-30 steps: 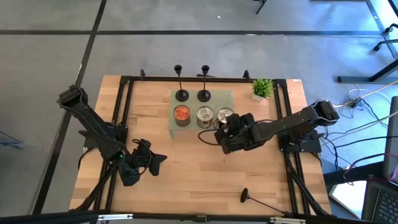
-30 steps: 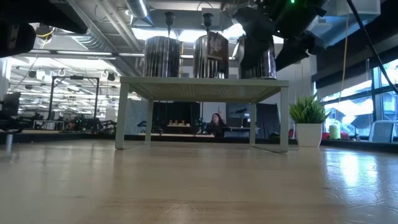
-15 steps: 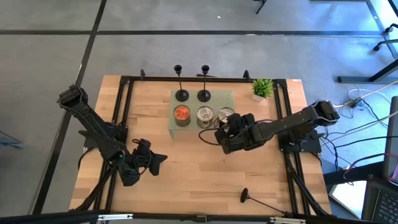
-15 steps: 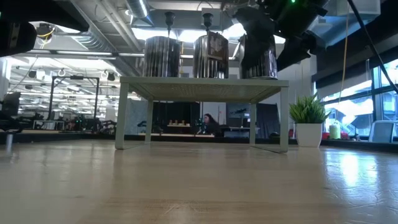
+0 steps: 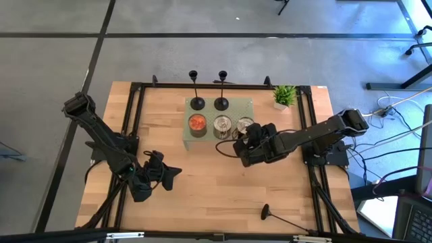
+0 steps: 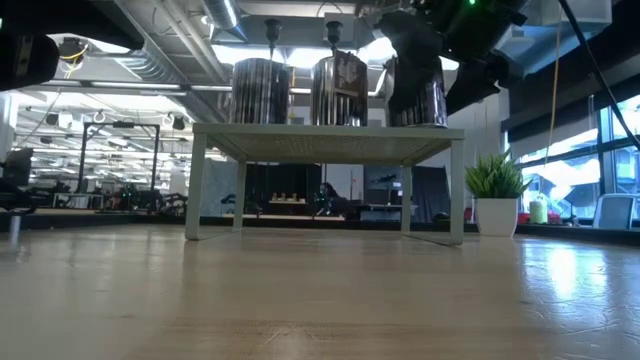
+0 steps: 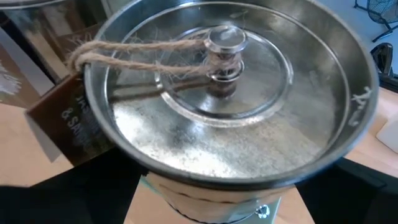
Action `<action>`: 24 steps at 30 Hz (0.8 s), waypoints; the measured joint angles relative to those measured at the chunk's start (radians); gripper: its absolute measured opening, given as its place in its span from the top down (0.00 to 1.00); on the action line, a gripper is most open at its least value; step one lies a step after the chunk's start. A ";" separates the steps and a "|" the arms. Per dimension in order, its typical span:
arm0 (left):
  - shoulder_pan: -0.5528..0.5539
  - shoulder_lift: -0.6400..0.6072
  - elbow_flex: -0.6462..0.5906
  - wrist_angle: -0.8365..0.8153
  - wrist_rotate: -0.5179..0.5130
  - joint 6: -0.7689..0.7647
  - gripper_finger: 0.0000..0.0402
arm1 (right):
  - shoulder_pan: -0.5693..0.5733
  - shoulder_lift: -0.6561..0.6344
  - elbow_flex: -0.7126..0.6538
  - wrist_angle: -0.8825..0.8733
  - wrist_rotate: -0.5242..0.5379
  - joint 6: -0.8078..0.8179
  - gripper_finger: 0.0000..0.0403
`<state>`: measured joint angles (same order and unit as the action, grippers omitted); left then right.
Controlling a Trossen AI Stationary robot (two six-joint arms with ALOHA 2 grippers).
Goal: Pick & Place candle stick holders
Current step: Put the brown scented candle on the shelf aligned with the other brown scented candle
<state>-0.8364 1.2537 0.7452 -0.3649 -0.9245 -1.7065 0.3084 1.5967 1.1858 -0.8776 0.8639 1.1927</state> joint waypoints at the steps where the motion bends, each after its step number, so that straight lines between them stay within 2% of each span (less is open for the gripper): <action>1: 0.000 0.000 0.000 0.000 0.000 0.000 1.00 | 0.000 0.000 0.000 0.001 0.000 0.000 0.06; 18: 0.000 0.000 0.000 0.003 0.000 0.000 1.00 | 0.000 0.000 0.000 0.016 -0.006 -0.031 0.06; 24: 0.000 0.000 0.000 0.003 -0.001 0.001 1.00 | -0.002 -0.001 0.000 0.028 -0.014 -0.125 0.06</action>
<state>-0.8364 1.2535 0.7452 -0.3616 -0.9253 -1.7060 0.3069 1.5953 1.1858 -0.8499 0.8503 1.0675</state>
